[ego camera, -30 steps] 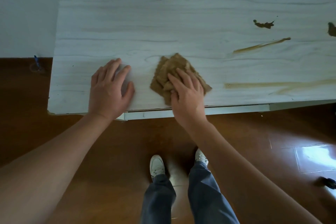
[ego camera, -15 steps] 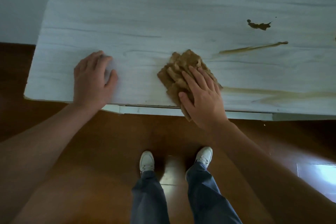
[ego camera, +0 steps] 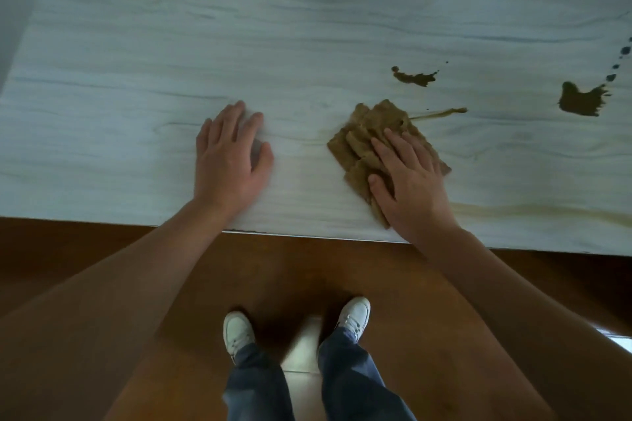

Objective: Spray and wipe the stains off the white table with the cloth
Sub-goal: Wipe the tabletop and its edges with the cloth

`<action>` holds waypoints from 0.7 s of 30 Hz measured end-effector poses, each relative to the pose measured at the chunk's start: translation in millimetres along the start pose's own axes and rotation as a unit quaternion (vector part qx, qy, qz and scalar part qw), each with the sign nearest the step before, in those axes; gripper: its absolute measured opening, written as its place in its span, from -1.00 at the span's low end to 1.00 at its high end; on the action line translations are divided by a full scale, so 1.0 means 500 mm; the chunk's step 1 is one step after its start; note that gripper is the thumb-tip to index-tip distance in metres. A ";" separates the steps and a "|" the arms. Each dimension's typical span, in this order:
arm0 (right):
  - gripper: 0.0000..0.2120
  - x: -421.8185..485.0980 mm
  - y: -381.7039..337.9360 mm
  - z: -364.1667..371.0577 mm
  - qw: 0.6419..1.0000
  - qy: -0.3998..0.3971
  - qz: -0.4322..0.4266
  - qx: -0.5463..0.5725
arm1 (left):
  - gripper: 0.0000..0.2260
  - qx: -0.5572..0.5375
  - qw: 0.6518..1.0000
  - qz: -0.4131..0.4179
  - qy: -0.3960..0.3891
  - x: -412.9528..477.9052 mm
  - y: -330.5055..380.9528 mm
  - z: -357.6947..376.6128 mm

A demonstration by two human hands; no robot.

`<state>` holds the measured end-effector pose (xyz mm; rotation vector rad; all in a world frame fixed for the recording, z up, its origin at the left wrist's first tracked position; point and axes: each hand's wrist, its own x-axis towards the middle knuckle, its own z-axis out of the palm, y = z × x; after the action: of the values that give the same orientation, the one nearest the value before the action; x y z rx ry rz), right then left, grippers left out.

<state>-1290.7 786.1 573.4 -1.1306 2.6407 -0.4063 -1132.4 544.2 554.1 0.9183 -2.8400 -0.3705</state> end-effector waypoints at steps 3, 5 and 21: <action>-0.47 -0.005 -0.029 0.021 0.998 -0.016 -0.056 0.003 | -0.56 0.001 1.000 0.002 0.003 -0.002 0.003 0.000; -0.46 -0.007 -0.060 0.035 0.993 -0.040 -0.111 0.004 | -0.55 0.007 1.000 0.001 0.002 0.000 0.003 -0.001; -0.49 0.286 -0.064 0.032 0.999 0.048 0.020 0.015 | -0.51 0.040 0.999 0.005 -0.007 0.006 -0.005 0.005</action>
<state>-1360.5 657.6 554.0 -1.0737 2.7258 -0.5030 -1133.8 540.9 551.2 0.9187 -2.8899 -0.2663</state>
